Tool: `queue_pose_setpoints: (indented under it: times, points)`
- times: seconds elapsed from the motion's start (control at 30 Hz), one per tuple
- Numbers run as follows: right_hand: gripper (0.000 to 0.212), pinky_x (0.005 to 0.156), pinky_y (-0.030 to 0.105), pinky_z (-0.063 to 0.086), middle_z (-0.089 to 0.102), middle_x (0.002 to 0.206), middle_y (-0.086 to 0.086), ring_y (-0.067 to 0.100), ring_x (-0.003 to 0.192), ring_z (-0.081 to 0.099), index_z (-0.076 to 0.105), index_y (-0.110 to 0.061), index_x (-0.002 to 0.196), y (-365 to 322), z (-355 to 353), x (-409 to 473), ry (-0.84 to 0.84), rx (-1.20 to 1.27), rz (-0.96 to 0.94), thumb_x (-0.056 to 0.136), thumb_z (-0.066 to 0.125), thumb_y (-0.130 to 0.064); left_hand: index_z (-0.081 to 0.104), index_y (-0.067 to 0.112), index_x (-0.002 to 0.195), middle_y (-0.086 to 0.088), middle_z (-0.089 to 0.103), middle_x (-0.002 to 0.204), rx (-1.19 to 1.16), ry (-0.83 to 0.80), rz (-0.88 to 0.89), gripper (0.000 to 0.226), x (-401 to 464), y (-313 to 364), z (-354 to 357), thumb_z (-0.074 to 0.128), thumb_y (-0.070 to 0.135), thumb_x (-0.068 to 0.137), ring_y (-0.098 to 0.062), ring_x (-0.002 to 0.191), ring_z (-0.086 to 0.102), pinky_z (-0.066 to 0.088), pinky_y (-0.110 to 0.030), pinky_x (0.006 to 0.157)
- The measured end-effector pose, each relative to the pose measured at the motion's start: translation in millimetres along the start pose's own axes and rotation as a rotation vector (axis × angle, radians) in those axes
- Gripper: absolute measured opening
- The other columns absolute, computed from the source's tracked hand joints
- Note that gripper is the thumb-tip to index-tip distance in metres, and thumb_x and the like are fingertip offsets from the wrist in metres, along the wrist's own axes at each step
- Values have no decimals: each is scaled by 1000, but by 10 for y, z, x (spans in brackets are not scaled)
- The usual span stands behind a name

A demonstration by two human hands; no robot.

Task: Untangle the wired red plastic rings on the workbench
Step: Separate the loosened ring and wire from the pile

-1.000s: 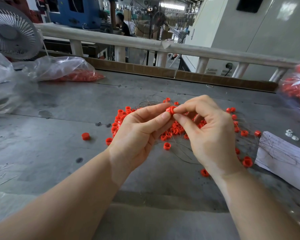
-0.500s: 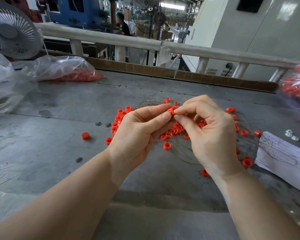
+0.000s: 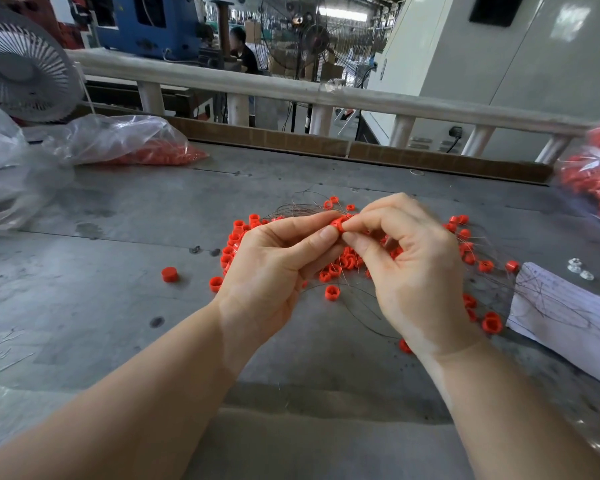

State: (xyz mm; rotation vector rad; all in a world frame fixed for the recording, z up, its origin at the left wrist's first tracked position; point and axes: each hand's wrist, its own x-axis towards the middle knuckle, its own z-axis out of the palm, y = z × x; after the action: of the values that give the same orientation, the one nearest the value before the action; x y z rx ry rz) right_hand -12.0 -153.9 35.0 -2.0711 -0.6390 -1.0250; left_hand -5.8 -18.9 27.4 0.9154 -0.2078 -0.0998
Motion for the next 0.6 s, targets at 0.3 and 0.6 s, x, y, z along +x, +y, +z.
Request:
queue_pose_setpoints:
  times: [0.3, 0.6]
  points:
    - [3, 69, 18, 42, 62, 80, 3, 15, 75, 56, 71, -4, 80, -6, -12, 6, -6, 31, 37, 80, 69, -2, 77, 11, 80, -4, 75, 83, 6, -41, -5, 22, 6, 12, -18, 63, 4, 64, -9, 80, 71, 53, -13, 66]
    - [5, 69, 10, 39, 61, 80, 5, 6, 74, 53, 70, -4, 80, -27, -19, 18, -16, 90, 36, 81, 67, 1, 78, 11, 77, -4, 74, 81, -7, -40, -3, 21, -1, 42, -21, 63, 4, 64, -10, 77, 71, 53, -13, 63]
